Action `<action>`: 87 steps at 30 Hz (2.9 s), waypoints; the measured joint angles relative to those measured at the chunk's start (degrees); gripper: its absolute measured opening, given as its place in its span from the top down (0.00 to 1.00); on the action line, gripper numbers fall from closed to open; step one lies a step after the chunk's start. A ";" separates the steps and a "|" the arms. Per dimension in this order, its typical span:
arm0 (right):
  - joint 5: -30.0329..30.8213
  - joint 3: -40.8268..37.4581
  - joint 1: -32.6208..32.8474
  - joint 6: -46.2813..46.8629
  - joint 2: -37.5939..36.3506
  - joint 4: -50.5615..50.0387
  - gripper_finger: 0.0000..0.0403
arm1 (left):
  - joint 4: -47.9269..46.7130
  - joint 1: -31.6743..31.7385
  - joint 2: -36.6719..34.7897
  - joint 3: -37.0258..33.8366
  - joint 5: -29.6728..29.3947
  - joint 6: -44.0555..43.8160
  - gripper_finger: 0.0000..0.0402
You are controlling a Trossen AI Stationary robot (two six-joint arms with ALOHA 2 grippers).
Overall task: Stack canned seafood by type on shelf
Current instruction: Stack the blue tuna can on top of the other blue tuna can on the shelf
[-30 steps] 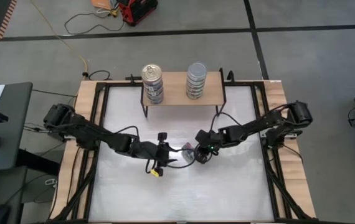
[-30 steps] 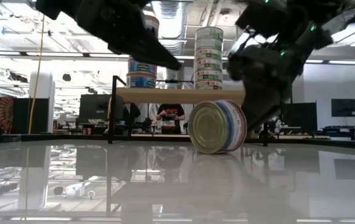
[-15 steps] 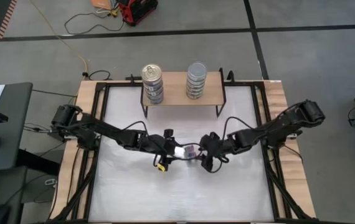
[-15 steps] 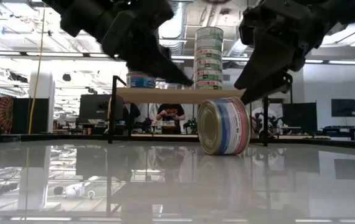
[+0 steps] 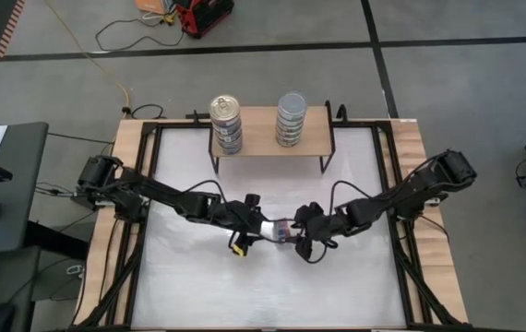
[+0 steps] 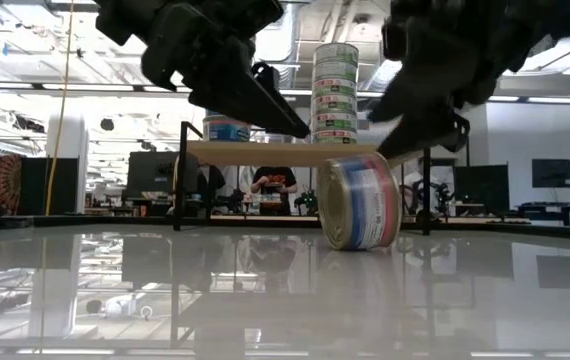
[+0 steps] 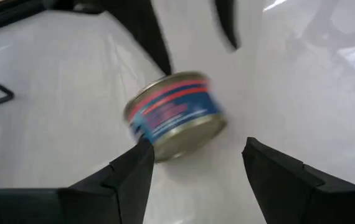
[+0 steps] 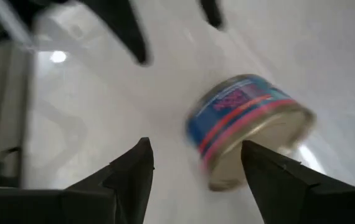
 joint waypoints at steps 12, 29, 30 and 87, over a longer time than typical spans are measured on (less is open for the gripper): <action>-4.36 0.02 -4.03 -4.50 -0.47 7.41 0.34 | -1.35 -0.74 0.00 -0.02 0.39 10.26 0.41; 3.15 0.06 6.90 6.64 -10.53 -20.10 0.34 | -19.63 -0.11 4.60 13.96 -2.81 16.26 0.41; 3.15 0.06 7.76 7.99 -10.37 -21.64 0.34 | -20.98 0.00 5.86 15.76 -2.47 17.74 0.41; 11.19 -1.03 25.23 19.52 -13.26 -28.21 0.34 | -57.05 -6.10 31.93 51.58 -25.79 53.36 0.17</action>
